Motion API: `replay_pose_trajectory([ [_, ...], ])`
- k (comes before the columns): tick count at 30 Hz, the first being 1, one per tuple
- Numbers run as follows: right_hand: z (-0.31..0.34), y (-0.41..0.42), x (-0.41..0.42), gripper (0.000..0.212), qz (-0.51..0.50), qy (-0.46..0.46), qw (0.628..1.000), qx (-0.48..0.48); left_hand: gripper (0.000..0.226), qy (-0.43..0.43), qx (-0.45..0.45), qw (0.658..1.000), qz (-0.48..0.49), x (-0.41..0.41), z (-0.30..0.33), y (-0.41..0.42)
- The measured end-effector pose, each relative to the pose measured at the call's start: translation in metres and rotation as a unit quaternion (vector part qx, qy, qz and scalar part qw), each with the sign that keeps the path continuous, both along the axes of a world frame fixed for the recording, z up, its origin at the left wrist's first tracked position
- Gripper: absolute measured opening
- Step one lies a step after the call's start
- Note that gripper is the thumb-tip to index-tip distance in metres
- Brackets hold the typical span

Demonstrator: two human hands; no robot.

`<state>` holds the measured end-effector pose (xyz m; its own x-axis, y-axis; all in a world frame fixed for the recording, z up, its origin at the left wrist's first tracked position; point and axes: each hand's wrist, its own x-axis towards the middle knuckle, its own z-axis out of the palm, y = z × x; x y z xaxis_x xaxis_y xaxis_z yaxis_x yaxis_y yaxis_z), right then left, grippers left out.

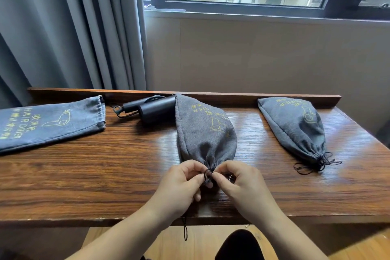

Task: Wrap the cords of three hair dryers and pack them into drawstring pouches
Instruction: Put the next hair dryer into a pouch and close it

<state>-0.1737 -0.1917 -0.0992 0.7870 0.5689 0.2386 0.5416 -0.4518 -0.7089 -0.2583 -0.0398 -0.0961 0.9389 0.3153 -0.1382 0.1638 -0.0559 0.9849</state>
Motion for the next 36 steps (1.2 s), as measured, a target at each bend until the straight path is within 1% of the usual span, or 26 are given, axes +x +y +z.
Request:
replay_pose_trajectory([
  [4, -0.002, -0.001, 0.001, 0.008, 0.006, 0.013, 1.000, -0.006, 0.012, -0.001, -0.004, 1.000, 0.003, 0.003, 0.000, 0.000],
  [10, 0.000, -0.002, 0.000, 0.008, 0.015, 0.007, 1.000, -0.015, 0.009, -0.009, 0.040, 0.999, 0.000, 0.002, 0.002, 0.000],
  [14, -0.001, -0.002, -0.002, 0.007, 0.006, -0.010, 1.000, -0.023, 0.006, 0.010, 0.061, 0.998, -0.011, 0.002, 0.002, 0.003],
  [16, 0.000, -0.003, -0.003, 0.011, 0.013, 0.018, 1.000, -0.009, 0.006, 0.018, 0.068, 0.997, -0.019, 0.002, 0.002, 0.005],
  [20, 0.005, -0.006, -0.004, 0.013, 0.055, 0.109, 0.992, 0.040, 0.009, 0.017, 0.091, 0.995, -0.023, 0.003, 0.005, 0.009],
  [24, 0.005, -0.009, -0.003, 0.011, 0.067, 0.115, 0.990, 0.039, 0.012, 0.023, 0.084, 0.996, -0.034, 0.001, 0.007, 0.008],
  [25, 0.003, -0.009, -0.003, 0.011, 0.057, 0.107, 0.992, 0.037, 0.012, 0.022, 0.081, 0.996, -0.029, 0.001, 0.006, 0.008],
  [26, 0.002, -0.009, -0.004, 0.009, 0.035, 0.082, 0.995, 0.037, 0.012, 0.017, 0.074, 0.997, -0.021, 0.001, 0.007, 0.008],
  [27, 0.000, -0.010, -0.004, 0.007, 0.005, 0.026, 0.999, 0.041, 0.012, 0.009, 0.064, 0.998, -0.010, 0.001, 0.008, 0.008],
  [28, 0.000, -0.010, -0.005, 0.007, -0.023, -0.040, 0.998, 0.049, 0.013, 0.000, 0.053, 0.999, 0.001, 0.000, 0.009, 0.008],
  [29, 0.000, -0.011, -0.009, 0.009, -0.045, -0.086, 0.993, 0.064, 0.014, -0.007, 0.042, 0.999, 0.009, 0.000, 0.010, 0.009],
  [30, 0.000, -0.011, -0.014, 0.009, -0.062, -0.093, 0.990, 0.080, 0.014, -0.014, 0.030, 0.999, 0.013, -0.001, 0.011, 0.009],
  [31, 0.000, -0.011, -0.020, 0.011, -0.066, -0.064, 0.992, 0.091, 0.014, -0.020, 0.021, 0.999, 0.016, -0.001, 0.011, 0.009],
  [33, -0.001, -0.005, -0.033, 0.021, -0.032, 0.061, 0.994, 0.087, 0.012, -0.032, 0.032, 0.999, 0.020, -0.001, 0.009, 0.010],
  [34, -0.002, -0.001, -0.039, 0.033, -0.007, 0.141, 0.986, 0.093, 0.010, -0.038, 0.051, 0.998, 0.018, -0.002, 0.009, 0.010],
  [35, -0.002, 0.004, -0.044, 0.050, 0.022, 0.225, 0.967, 0.117, 0.009, -0.042, 0.064, 0.997, 0.016, -0.001, 0.008, 0.011],
  [36, -0.003, 0.009, -0.048, 0.069, 0.047, 0.299, 0.941, 0.152, 0.009, -0.041, 0.065, 0.997, 0.017, -0.001, 0.008, 0.010],
])
